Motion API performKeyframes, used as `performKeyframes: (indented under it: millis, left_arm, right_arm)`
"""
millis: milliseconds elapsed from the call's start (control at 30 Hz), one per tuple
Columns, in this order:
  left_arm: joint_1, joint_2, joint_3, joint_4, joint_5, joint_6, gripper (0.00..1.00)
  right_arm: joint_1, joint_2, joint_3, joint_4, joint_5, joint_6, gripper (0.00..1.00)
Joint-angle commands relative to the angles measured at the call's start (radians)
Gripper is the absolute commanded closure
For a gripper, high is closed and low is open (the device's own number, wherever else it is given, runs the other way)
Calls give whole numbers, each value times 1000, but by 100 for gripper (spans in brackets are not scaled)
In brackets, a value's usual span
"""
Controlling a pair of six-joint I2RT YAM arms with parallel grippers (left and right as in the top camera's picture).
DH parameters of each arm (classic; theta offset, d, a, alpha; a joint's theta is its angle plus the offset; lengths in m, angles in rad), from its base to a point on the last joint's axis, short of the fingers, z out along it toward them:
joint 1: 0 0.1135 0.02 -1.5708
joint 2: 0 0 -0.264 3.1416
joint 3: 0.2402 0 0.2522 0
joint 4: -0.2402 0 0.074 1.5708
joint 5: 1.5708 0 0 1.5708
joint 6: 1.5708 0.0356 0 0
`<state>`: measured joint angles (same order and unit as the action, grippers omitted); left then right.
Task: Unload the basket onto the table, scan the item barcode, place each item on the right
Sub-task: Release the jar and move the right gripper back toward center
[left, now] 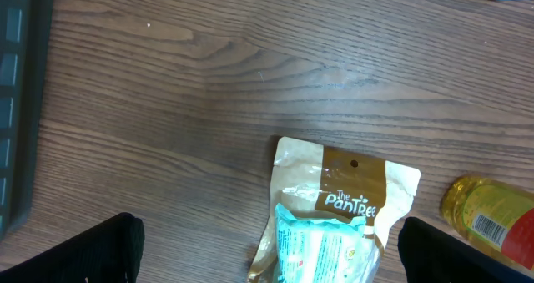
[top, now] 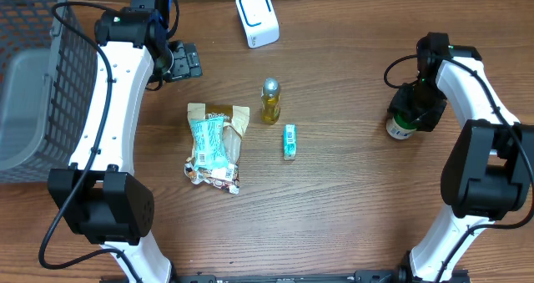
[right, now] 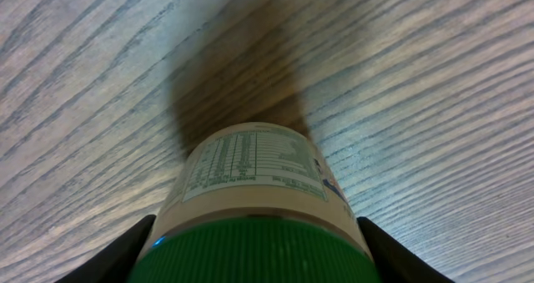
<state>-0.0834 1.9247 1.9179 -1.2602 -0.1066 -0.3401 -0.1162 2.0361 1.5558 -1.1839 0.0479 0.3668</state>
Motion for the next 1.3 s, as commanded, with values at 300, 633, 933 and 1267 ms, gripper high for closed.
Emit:
performKeyframes:
  millis: [300, 633, 933, 1267]
  left_arm:
    - [-2, -2, 15, 1, -8, 4, 0]
    - [-2, -2, 15, 1, -8, 4, 0]
    - [-2, -2, 15, 1, -8, 4, 0]
    - [-2, -2, 15, 1, -8, 3, 0]
  right_arm:
    - [3, -10, 1, 14, -5, 2, 5]
    - [4, -11, 48, 311, 9, -110, 0]
    - [41, -11, 45, 405, -261, -109, 0]
    - [272, -9, 14, 336, -259, -109, 0]
